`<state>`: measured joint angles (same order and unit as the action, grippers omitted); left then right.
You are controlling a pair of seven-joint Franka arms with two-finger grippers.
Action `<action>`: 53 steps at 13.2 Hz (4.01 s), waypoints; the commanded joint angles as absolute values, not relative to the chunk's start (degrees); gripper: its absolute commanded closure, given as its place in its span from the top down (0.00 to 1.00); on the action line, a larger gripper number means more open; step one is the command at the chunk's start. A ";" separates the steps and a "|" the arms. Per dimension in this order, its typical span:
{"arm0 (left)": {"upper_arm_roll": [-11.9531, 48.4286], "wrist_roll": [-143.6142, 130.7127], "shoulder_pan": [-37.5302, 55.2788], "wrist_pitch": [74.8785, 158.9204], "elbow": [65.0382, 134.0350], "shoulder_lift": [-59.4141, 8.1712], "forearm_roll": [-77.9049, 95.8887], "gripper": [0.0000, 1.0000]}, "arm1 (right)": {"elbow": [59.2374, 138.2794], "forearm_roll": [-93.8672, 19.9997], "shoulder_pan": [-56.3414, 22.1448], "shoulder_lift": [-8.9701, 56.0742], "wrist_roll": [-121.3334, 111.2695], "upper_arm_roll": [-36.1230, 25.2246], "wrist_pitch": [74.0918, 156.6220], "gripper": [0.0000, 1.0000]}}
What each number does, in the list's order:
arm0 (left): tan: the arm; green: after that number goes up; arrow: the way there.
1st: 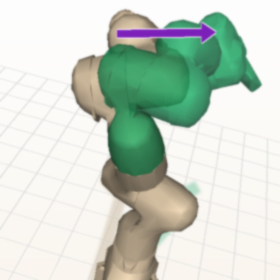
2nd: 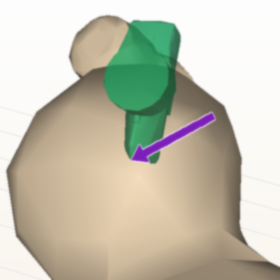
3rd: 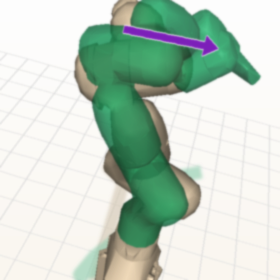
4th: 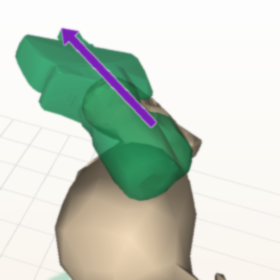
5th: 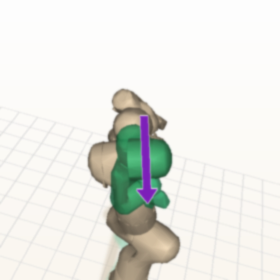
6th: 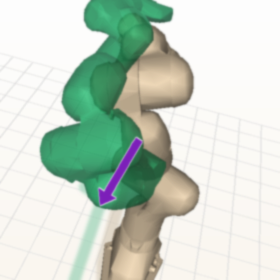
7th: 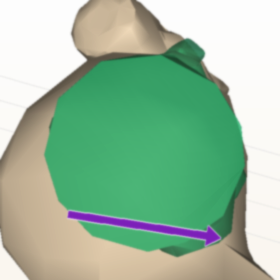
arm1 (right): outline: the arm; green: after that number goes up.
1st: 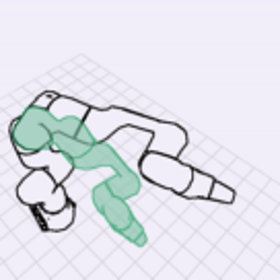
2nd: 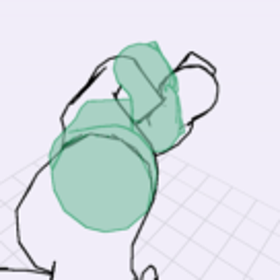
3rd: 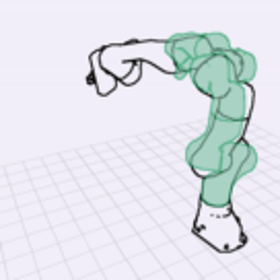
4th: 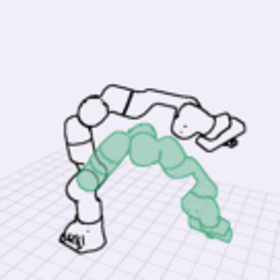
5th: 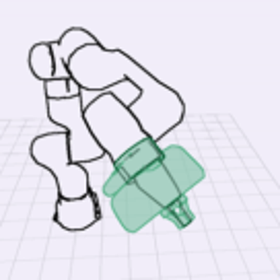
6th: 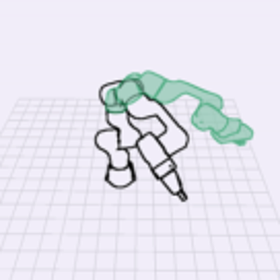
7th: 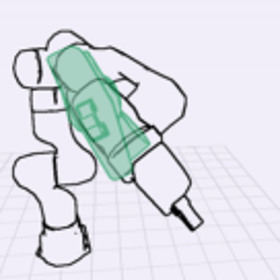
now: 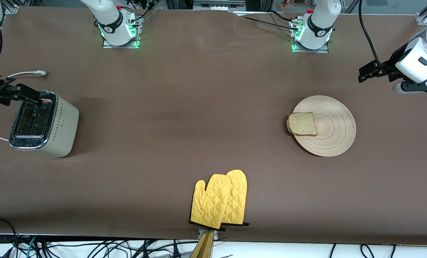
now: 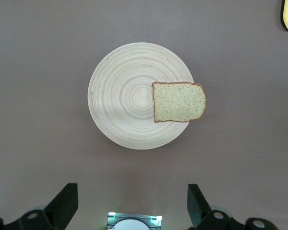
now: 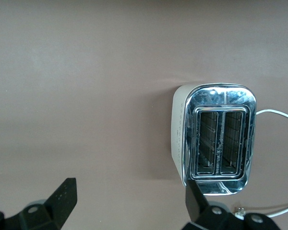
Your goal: Move plate and put bread in toaster
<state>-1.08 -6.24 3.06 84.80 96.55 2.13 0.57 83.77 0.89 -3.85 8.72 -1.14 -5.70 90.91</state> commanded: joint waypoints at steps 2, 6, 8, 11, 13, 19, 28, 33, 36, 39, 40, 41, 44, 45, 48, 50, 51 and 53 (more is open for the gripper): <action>-0.79 -6.42 0.53 84.29 94.58 -0.26 2.20 1.00 | 82.44 1.76 -3.43 9.23 -2.11 -5.36 90.53 1.00; -0.35 -7.12 0.79 83.59 88.43 -1.93 2.72 1.00 | 82.44 1.76 -3.43 9.32 -2.11 -5.36 90.62 1.00; -0.35 -6.86 0.97 83.58 88.24 -2.72 2.81 1.00 | 82.44 1.76 -3.43 9.32 -2.11 -5.36 90.62 1.00; -0.44 -6.51 0.79 83.58 88.33 -3.34 2.90 1.00 | 82.44 1.76 -3.43 9.32 -2.11 -5.36 90.70 1.00; -0.44 -6.42 0.70 83.24 88.50 -3.43 2.99 1.00 | 82.44 1.76 -3.43 9.32 -2.11 -5.36 90.70 1.00; -0.62 1.32 -0.09 82.27 88.68 -4.13 4.75 1.00 | 82.44 1.76 -3.34 9.40 -2.11 -5.45 90.70 1.00; -0.70 1.23 -0.88 82.18 89.12 -4.66 5.98 1.00 | 82.44 1.76 -3.34 9.49 -2.11 -5.45 90.70 1.00; -0.70 1.23 -1.05 82.18 89.21 -4.75 5.98 1.00 | 82.35 1.76 -3.25 9.49 -2.11 -5.45 90.70 1.00; -0.79 1.23 -1.14 82.18 89.30 -4.83 6.06 1.00 | 82.35 1.76 -3.25 9.49 -2.11 -5.45 90.70 1.00; -0.88 1.40 -1.23 82.18 89.30 -5.01 6.06 1.00 | 82.35 1.67 -3.16 9.49 -2.11 -5.45 90.70 1.00; -0.97 1.67 -1.84 82.18 89.30 -5.10 6.50 1.00 | 82.35 1.67 -3.16 9.49 -2.11 -5.45 90.70 1.00; -0.97 1.67 -2.28 82.18 89.38 -5.10 7.29 1.00 | 82.35 1.67 -3.16 9.49 -2.11 -5.54 90.70 1.00; -0.97 1.67 -2.37 82.18 89.65 -5.19 7.47 1.00 | 82.35 1.67 -3.16 9.58 -2.11 -5.45 90.79 1.00; -0.97 1.67 -2.37 82.18 89.65 -5.19 7.47 1.00 | 82.35 1.67 -3.16 9.49 -2.11 -5.54 90.70 1.00; -0.97 1.76 -2.37 82.18 89.74 -5.45 7.47 1.00 | 82.35 1.67 -3.08 9.58 -2.11 -5.54 90.79 1.00; -0.97 1.76 -2.46 82.18 89.74 -5.45 7.47 1.00 | 82.35 1.67 -3.08 9.58 -2.11 -5.54 90.79 1.00; -1.05 1.84 -2.55 82.18 89.74 -5.54 7.47 1.00 | 82.35 1.67 -3.08 9.58 -2.11 -5.54 90.79 1.00; -1.23 2.28 -3.77 82.18 90.09 -5.80 8.26 1.00 | 82.35 1.67 -3.08 9.58 -2.11 -5.54 90.79 1.00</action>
